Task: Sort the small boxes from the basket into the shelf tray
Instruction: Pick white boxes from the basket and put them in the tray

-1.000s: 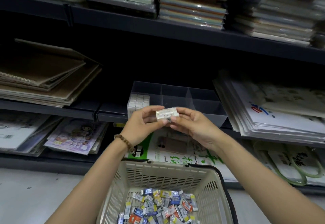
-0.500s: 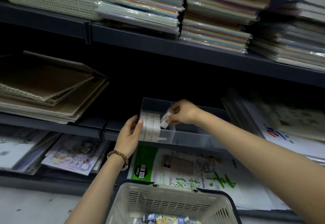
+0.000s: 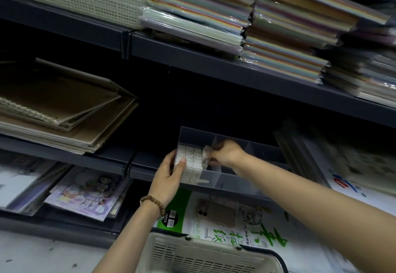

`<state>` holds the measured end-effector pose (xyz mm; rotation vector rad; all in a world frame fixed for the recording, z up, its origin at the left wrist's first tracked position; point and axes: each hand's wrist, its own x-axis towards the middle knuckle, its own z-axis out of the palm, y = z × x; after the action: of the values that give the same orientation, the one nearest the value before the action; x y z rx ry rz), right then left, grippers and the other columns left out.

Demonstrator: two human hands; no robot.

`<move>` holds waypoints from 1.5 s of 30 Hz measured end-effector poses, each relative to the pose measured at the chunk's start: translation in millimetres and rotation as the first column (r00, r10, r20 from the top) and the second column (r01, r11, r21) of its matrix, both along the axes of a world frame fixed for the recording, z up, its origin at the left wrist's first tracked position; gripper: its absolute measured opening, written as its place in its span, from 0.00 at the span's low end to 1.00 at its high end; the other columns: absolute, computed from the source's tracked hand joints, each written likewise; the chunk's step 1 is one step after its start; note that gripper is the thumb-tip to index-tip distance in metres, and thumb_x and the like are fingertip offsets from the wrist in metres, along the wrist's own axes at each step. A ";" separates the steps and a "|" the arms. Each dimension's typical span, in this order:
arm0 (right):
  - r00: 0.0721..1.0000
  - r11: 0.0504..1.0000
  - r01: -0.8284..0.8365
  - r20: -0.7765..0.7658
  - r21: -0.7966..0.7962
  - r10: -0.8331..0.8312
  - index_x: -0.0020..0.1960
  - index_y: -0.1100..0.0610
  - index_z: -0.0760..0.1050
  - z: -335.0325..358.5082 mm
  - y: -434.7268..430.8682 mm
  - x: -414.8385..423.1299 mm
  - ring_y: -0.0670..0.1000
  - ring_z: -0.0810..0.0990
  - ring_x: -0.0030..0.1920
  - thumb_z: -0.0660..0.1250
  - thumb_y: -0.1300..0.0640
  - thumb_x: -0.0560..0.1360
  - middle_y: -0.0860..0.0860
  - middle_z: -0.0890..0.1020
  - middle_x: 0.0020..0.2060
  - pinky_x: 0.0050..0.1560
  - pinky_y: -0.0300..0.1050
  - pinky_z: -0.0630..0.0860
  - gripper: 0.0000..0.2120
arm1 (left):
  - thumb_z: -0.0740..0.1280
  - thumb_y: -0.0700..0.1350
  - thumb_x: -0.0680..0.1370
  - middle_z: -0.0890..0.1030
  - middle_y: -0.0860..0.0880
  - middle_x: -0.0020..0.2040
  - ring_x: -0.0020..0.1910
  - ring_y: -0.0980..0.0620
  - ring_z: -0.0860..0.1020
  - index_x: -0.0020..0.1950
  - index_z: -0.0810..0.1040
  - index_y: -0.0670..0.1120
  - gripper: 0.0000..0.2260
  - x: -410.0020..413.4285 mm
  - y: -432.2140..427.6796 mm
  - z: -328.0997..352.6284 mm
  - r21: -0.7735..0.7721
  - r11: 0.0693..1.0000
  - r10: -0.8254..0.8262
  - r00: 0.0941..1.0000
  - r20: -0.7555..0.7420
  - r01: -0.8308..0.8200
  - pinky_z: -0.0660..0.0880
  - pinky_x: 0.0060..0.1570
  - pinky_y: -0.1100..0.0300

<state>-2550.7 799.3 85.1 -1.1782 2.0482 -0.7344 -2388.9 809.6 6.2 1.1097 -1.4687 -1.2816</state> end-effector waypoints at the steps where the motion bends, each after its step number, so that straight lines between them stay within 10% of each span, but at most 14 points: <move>1: 0.999 1.000 0.005 -0.046 0.004 -0.005 0.53 0.66 0.77 -0.3 -0.9 -1.4 0.55 0.83 0.50 0.69 0.58 0.75 0.60 0.82 0.51 0.56 0.50 0.79 0.12 | 0.59 0.56 0.78 0.69 0.61 0.59 0.56 0.65 0.67 0.73 0.62 0.53 0.23 -0.1 0.2 0.0 0.005 1.000 -0.003 1.000 -0.002 0.003 0.62 0.43 0.78; 8: 0.999 0.999 0.004 -0.052 -0.051 -0.006 0.50 0.63 0.78 0.5 2.2 -7.8 0.54 0.83 0.44 0.75 0.64 0.68 0.59 0.83 0.46 0.53 0.49 0.80 0.12 | 0.59 0.55 0.78 0.68 0.57 0.67 0.64 0.61 0.65 0.73 0.61 0.53 0.24 3.3 1.4 0.3 0.014 0.999 -0.031 0.999 -0.023 0.031 0.64 0.58 0.66; 12: 0.992 0.991 -0.083 -0.103 -0.109 0.072 0.36 0.58 0.79 4.0 6.5 -10.4 0.55 0.85 0.41 0.75 0.58 0.69 0.56 0.84 0.37 0.49 0.47 0.81 0.06 | 0.60 0.54 0.78 0.69 0.55 0.68 0.63 0.61 0.66 0.72 0.62 0.52 0.23 4.9 1.5 -0.4 0.011 0.999 -0.042 0.999 -0.029 0.042 0.64 0.52 0.75; 19: 0.989 0.992 -0.081 -0.131 -0.096 0.068 0.42 0.57 0.79 0.6 6.8 -11.3 0.42 0.78 0.24 0.73 0.59 0.71 0.50 0.81 0.31 0.25 0.32 0.74 0.03 | 0.60 0.54 0.78 0.69 0.55 0.68 0.64 0.61 0.66 0.73 0.62 0.52 0.23 4.5 1.8 0.4 -0.004 0.999 -0.038 0.999 -0.027 0.038 0.64 0.56 0.68; 23: 0.995 0.985 -0.094 -0.053 -0.146 0.087 0.45 0.57 0.79 2.4 14.7 -13.4 0.40 0.77 0.24 0.73 0.59 0.71 0.49 0.80 0.31 0.26 0.30 0.73 0.05 | 0.60 0.53 0.78 0.71 0.58 0.64 0.64 0.59 0.69 0.71 0.64 0.53 0.22 5.7 4.9 1.5 -0.010 0.999 -0.042 0.999 -0.006 0.042 0.66 0.49 0.77; 28: 0.985 0.940 -0.163 0.002 -0.300 0.171 0.52 0.55 0.79 7.6 59.6 -24.2 0.41 0.81 0.41 0.70 0.57 0.74 0.48 0.82 0.43 0.35 0.30 0.77 0.07 | 0.62 0.57 0.75 0.69 0.53 0.69 0.68 0.55 0.68 0.73 0.62 0.52 0.28 9.9 22.2 4.4 -0.068 0.996 -0.045 0.997 0.069 0.050 0.66 0.68 0.54; 34: 0.964 0.949 -0.081 0.218 -0.306 0.153 0.47 0.50 0.81 -18.5 150.3 -49.7 0.44 0.84 0.42 0.70 0.58 0.73 0.46 0.85 0.41 0.38 0.34 0.79 0.05 | 0.61 0.64 0.68 0.67 0.59 0.66 0.63 0.58 0.68 0.72 0.61 0.53 0.34 30.0 73.5 -15.1 -0.088 0.993 -0.057 0.967 0.249 0.081 0.67 0.61 0.59; 40: 0.948 0.996 -0.031 0.319 0.082 0.003 0.49 0.56 0.79 -136.2 227.0 -75.5 0.46 0.82 0.37 0.70 0.61 0.73 0.56 0.83 0.45 0.37 0.36 0.78 0.05 | 0.64 0.56 0.75 0.69 0.52 0.66 0.65 0.52 0.70 0.71 0.63 0.49 0.27 18.5 124.7 -87.0 0.178 0.947 -0.321 0.814 0.484 0.268 0.69 0.59 0.60; 45: 0.969 0.824 -0.102 0.245 0.558 -0.045 0.56 0.64 0.78 -246.5 279.2 -97.4 0.47 0.77 0.38 0.68 0.57 0.75 0.57 0.79 0.49 0.38 0.36 0.75 0.13 | 0.64 0.55 0.77 0.64 0.47 0.73 0.69 0.48 0.66 0.73 0.62 0.46 0.28 -1.1 171.7 -173.3 0.457 0.808 -0.589 0.516 0.622 0.371 0.65 0.65 0.59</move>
<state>-2648.0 1078.5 -161.4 -0.7251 1.8410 -0.2005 -2390.1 981.4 -167.2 1.5969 -2.4281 -1.5202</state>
